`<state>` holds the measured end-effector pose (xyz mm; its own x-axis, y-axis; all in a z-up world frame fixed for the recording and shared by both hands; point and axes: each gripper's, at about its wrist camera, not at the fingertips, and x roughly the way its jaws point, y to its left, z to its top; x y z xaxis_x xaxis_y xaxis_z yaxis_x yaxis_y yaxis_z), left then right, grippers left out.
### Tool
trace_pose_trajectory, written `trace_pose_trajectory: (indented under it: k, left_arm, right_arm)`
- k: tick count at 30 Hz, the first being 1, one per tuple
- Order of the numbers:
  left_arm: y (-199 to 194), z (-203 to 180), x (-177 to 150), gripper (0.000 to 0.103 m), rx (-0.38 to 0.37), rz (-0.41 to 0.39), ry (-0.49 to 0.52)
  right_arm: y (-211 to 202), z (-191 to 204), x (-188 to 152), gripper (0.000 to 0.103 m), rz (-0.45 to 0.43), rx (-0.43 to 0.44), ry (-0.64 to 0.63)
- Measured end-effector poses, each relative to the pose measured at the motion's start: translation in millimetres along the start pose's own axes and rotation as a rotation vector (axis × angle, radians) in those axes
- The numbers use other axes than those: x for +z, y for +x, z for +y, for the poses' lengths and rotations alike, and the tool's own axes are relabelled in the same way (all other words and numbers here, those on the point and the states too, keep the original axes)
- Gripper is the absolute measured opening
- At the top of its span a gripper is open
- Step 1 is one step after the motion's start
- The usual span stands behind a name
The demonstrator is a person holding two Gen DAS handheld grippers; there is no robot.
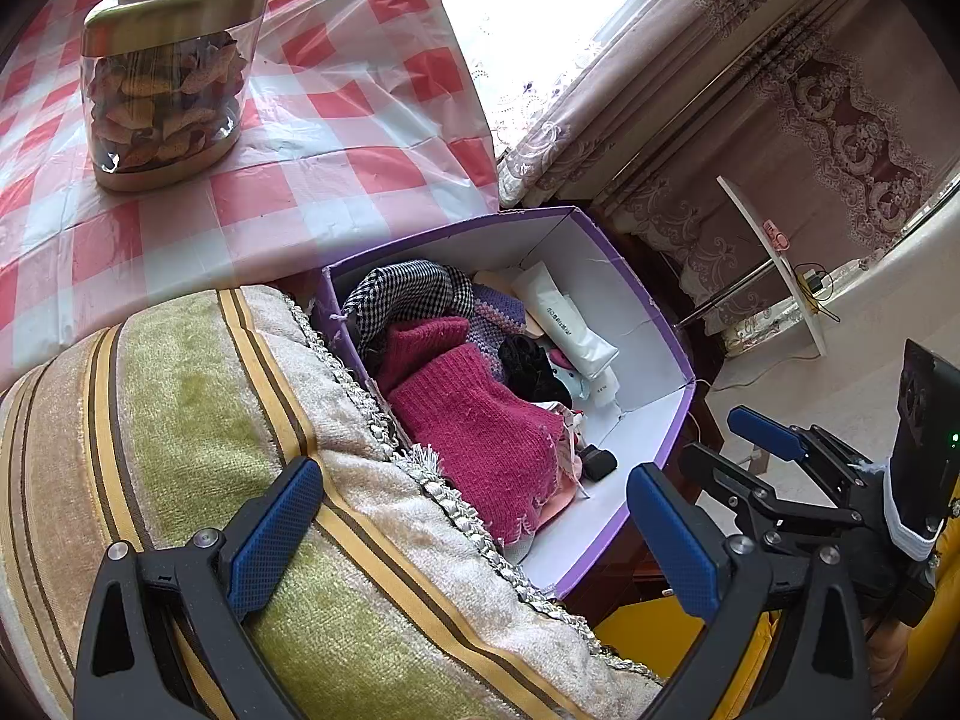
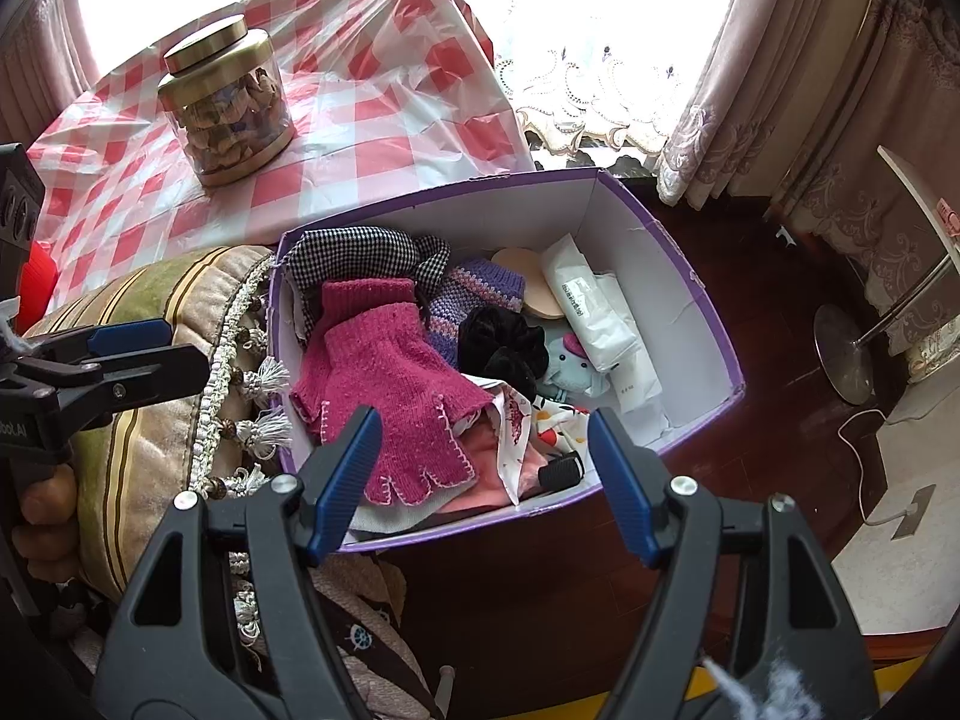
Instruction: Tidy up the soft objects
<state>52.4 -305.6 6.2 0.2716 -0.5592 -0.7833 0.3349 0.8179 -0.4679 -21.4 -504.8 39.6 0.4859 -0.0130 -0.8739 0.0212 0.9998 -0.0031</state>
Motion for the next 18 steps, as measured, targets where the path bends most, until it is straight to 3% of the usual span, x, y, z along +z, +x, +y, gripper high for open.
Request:
trace_pose_trajectory:
  k: [18]
  left_arm:
    - [-0.1,-5.4,0.7,0.102,-0.001,-0.016,0.045]
  right_arm:
    - [2.2,1.1,-3.5,0.074,0.002,0.004,0.0]
